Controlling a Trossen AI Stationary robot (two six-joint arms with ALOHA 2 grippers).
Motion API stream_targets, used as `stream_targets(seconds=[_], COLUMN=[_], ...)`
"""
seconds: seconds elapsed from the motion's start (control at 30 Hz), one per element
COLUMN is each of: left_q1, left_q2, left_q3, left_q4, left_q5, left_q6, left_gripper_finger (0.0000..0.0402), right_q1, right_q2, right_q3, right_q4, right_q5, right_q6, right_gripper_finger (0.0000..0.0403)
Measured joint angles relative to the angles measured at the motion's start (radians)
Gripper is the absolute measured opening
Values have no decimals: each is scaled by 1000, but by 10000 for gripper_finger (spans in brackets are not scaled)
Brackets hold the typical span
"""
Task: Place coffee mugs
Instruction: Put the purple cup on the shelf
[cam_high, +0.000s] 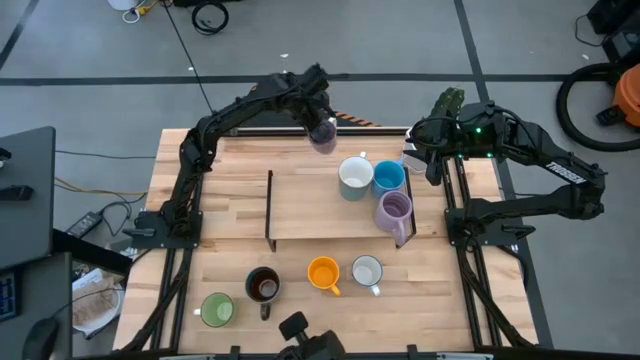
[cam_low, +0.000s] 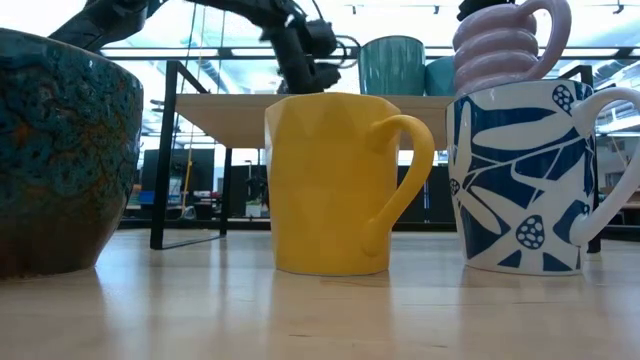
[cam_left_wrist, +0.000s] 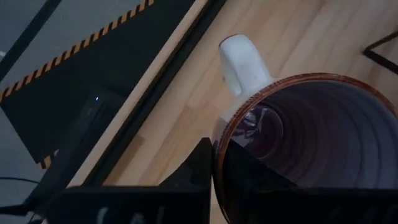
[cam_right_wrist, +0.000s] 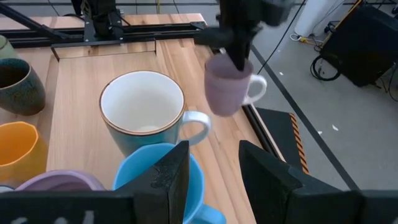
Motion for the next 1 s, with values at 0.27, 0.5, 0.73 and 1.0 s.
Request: stream_targets(seconds=[0.27,0.5,0.73,1.0], left_q1=[-23,-46,-69,-99], left_q2=[-28,-38,-77,-111], left_q3=[71,76,82,81], left_q4=[-217,-296,-316,-339], left_q5=[-52,-69,-67,13], left_q6=[-35,-79,-100,-199], left_gripper_finger=[21,21,21,22], right_q1=[0,0,0,0], right_q2=[0,0,0,0], right_q3=[0,1,1,1], right_q4=[29,87,92,92], right_q5=[0,-19,-20,-22], right_q6=[-49,-56,-76,-90], right_gripper_finger=[146,146,146,146])
